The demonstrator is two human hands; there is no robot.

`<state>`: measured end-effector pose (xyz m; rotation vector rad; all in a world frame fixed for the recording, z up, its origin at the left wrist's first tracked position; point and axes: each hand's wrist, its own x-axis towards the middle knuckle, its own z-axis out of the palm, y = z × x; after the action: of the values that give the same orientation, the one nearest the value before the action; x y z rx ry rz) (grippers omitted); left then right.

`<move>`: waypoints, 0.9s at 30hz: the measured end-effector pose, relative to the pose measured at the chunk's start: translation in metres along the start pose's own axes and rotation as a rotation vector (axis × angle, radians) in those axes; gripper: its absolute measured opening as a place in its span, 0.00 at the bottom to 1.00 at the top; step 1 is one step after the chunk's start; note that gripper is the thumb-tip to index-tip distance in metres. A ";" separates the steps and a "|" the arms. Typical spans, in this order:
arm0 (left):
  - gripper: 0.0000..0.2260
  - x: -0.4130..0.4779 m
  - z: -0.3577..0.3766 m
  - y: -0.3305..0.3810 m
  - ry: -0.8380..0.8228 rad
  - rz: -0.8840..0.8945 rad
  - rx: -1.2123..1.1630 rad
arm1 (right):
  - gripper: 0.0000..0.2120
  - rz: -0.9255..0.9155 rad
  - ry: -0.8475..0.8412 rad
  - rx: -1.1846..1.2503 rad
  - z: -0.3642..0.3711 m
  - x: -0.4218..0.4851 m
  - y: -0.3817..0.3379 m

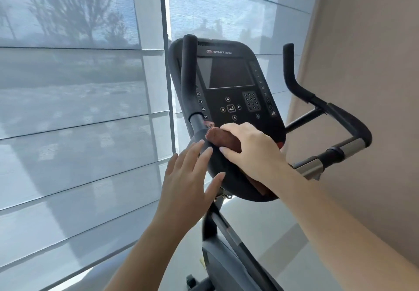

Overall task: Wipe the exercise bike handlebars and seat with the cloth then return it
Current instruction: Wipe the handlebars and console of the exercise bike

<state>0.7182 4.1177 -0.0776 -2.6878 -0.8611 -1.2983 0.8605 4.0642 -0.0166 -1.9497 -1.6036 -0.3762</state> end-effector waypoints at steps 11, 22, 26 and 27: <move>0.29 0.007 0.019 -0.024 0.038 0.116 -0.097 | 0.18 -0.091 -0.108 0.226 0.009 0.026 0.014; 0.29 0.008 0.022 -0.027 0.050 0.127 -0.104 | 0.18 -0.146 -0.121 0.295 -0.011 -0.025 0.046; 0.30 0.009 0.021 -0.026 0.045 0.116 -0.111 | 0.17 -0.144 -0.115 0.347 0.000 0.015 0.028; 0.30 0.009 0.020 -0.026 0.043 0.116 -0.107 | 0.17 -0.133 -0.123 0.356 0.004 0.027 0.023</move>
<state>0.7246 4.1488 -0.0894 -2.7317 -0.6380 -1.4089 0.8887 4.0856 -0.0103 -1.6286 -1.7470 -0.0165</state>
